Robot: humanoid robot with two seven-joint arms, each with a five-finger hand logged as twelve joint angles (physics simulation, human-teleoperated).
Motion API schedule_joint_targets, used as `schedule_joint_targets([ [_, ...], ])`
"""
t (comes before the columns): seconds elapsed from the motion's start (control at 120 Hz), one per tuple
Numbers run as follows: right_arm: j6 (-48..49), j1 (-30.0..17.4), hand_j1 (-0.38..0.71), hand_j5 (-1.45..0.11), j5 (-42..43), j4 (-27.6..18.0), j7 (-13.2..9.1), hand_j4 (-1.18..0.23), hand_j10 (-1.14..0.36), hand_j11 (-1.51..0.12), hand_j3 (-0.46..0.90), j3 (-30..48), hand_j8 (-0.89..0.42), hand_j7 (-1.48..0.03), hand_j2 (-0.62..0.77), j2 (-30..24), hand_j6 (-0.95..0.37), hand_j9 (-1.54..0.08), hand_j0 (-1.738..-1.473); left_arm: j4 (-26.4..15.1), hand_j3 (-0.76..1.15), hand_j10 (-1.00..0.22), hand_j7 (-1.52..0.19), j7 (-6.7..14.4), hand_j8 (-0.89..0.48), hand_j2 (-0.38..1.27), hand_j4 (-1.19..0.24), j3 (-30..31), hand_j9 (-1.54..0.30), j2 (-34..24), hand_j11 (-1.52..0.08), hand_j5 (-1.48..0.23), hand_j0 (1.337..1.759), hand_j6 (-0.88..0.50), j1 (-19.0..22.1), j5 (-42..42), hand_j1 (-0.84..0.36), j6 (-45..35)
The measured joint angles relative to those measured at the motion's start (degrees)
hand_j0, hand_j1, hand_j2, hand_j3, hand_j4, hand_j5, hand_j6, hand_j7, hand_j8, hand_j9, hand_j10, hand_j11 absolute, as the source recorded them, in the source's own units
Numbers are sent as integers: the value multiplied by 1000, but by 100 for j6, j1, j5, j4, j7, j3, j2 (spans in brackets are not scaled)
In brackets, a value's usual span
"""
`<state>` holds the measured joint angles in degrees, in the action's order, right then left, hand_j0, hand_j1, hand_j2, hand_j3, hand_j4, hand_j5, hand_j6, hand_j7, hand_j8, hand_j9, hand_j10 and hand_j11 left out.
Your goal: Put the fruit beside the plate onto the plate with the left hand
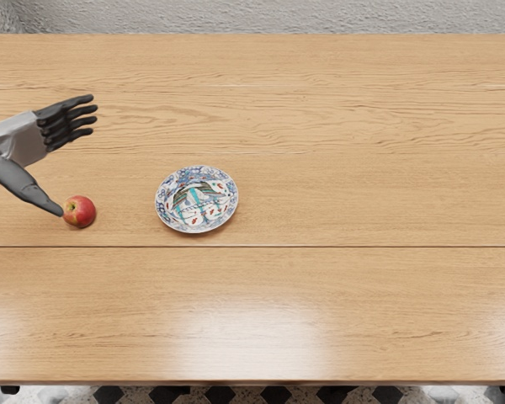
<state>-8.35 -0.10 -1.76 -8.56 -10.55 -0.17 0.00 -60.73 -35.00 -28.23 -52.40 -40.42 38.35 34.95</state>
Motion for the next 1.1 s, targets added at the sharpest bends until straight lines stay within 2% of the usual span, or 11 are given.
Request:
schedule_joint_targets([
  [0.142,0,-5,-349,0,0,6,0,0,0,0,0,1,-1,0,0,0,-1,0,-1658,-13,0,-2,0,0,-3,5,-3,12,0,-1,0,-1,1658,-4,-12,69,349,0],
  [0.492,0,-7,-349,0,0,12,0,0,0,0,0,0,-1,0,0,0,-1,0,-1658,-790,0,-3,-1,0,-4,4,-4,793,0,-281,0,-1,1658,-4,-289,449,349,0],
  [0.6,0,-7,-349,0,1,12,0,0,0,0,0,0,0,0,0,0,-1,0,-1658,-1597,0,-3,-1,67,-4,5,-4,834,0,-1251,0,-1,1658,-4,-386,412,349,-291],
  [0.65,0,-7,-349,0,0,12,0,0,0,0,0,0,0,0,0,0,-1,0,-1658,-1839,0,-3,-1,476,-4,5,-4,758,0,-1219,0,-1,1658,-5,-646,402,349,-376],
  [0.692,0,-7,-349,0,0,12,0,0,0,0,0,-1,0,0,0,0,-1,0,-1658,-1976,0,-3,-1,999,-5,5,-4,715,0,-1062,0,-1,1658,-5,-867,401,349,-493],
  [0.8,0,-7,-349,0,0,12,0,0,0,0,0,0,-1,0,0,0,-1,0,-1658,-2160,0,-4,-1,2933,-6,4,-5,653,-1,-621,0,-1,1658,-6,-1480,391,349,-670],
  [0.85,0,-7,-349,0,0,12,0,0,0,0,0,0,-1,0,0,0,-1,0,-1658,-2214,0,-5,-2,3816,-6,3,-6,640,-2,-655,-2,-3,1658,-6,-1481,396,348,-730],
  [0.892,0,-7,-349,0,0,12,0,0,0,0,0,0,-1,0,0,0,-1,0,-1658,-2273,0,-7,-4,4364,-8,3,-8,643,-4,-725,-3,-4,1658,-9,-1406,420,347,-866],
  [0.983,0,-7,-349,0,0,12,0,0,0,0,0,-1,0,0,0,0,-1,0,-1658,-2516,0,-11,-7,5025,-13,4,-11,650,-6,-692,-6,-7,1658,-13,-1403,981,346,-1437],
  [1.058,0,-7,-349,0,0,12,0,0,0,0,0,-1,0,0,0,0,-1,0,-1658,-2762,0,-11,-8,5263,-13,4,-12,643,-8,-657,-7,-8,1658,-13,-1531,1319,344,-1898],
  [1.1,0,-7,-349,0,0,12,0,0,0,0,0,-1,-1,0,0,0,-1,0,-1658,-2907,0,-11,-9,5336,-12,3,-11,644,-9,-435,-8,-9,1658,-12,-1337,1611,343,-2256],
])
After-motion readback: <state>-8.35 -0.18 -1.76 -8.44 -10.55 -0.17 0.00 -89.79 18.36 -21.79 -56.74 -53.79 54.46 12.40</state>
